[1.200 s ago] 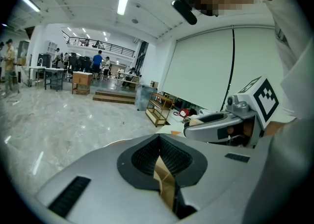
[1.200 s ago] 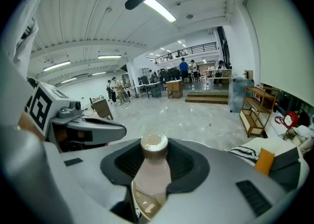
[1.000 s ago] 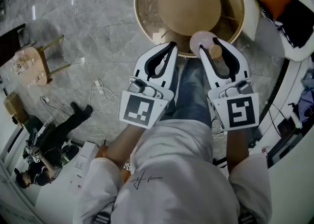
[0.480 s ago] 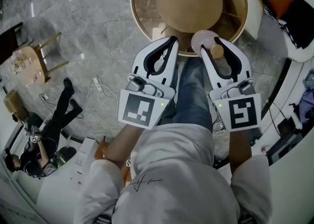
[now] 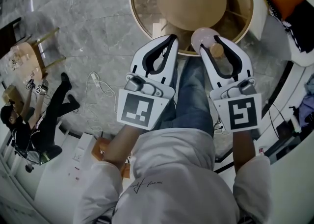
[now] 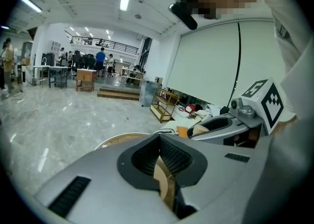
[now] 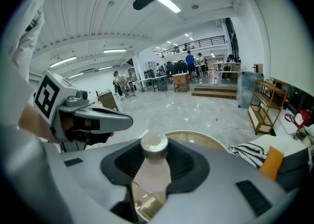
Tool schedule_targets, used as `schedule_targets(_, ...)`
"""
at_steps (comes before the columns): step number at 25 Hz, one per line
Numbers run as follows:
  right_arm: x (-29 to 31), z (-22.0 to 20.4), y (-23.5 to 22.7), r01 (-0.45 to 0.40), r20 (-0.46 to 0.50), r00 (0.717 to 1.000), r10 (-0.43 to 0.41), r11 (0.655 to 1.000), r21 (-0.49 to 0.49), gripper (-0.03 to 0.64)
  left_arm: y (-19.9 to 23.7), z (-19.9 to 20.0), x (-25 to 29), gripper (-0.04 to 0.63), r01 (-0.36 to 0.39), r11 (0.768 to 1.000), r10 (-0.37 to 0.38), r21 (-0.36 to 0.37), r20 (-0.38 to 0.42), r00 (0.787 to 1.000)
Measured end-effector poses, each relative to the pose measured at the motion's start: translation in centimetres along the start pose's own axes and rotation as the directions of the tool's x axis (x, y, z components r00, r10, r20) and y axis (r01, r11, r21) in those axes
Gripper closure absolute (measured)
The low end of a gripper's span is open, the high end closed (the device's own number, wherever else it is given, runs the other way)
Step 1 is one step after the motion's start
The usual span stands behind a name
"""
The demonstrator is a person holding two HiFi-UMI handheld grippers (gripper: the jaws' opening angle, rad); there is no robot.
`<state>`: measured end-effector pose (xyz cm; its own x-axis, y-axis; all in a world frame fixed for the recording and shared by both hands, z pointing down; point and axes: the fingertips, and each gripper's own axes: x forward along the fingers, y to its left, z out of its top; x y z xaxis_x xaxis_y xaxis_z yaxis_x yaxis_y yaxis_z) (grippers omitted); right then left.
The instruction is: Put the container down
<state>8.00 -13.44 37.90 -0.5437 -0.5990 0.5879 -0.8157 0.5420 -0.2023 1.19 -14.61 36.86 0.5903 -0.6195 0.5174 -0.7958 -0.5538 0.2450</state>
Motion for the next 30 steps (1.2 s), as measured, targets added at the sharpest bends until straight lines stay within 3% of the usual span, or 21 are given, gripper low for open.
schedule_targets(30, 5.6, -6.9, -3.4, 0.025, -0.041, 0.999, -0.024, 0.999, 0.029, 0.474, 2.1, -7.3, 6.0, 0.578, -0.010, 1.000, 0.009, -0.028, -0.045, 0.999)
